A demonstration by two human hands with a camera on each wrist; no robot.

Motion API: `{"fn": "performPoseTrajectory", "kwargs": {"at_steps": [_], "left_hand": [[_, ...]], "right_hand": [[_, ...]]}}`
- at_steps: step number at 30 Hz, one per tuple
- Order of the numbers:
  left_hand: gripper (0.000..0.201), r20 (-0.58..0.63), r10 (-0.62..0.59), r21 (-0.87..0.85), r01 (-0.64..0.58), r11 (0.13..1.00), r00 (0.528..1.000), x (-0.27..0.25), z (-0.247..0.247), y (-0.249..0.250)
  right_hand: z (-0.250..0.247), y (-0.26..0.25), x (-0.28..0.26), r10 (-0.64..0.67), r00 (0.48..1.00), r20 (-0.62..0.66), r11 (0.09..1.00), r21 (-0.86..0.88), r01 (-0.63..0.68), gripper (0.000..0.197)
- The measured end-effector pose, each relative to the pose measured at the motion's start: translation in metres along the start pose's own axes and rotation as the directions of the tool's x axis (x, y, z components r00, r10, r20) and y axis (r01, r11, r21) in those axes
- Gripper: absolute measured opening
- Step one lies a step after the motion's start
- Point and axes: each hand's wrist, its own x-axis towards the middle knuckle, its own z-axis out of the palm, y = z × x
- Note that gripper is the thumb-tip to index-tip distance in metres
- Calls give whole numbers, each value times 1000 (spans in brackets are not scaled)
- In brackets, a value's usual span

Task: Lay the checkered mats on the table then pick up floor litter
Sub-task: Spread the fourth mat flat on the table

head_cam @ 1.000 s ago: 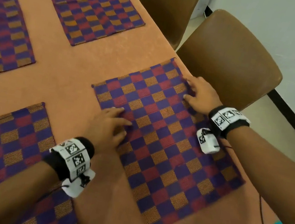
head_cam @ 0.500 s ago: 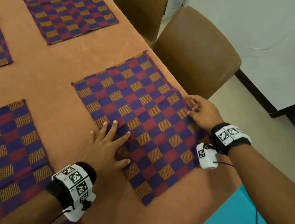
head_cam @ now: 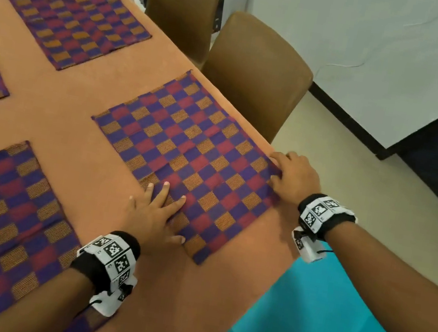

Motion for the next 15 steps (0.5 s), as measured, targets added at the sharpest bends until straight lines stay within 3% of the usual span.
{"fn": "performPoseTrajectory", "kwargs": {"at_steps": [3,6,10,15], "left_hand": [[81,-59,-3,-53,0,999,998,-15,6,15],[74,-92,-13,-145,0,989,996,-35,14,25],[70,-55,40,-147,-47,988,998,-81,33,46],[62,-13,37,-158,-39,987,999,-145,70,58]], "right_hand": [[1,-19,-28,-143,988,-56,990,-26,141,45],[19,-40,-59,-256,966,24,966,54,254,40],[53,-59,-114,-285,957,63,957,67,281,42],[74,-76,-180,-204,979,22,979,26,203,52]]}}
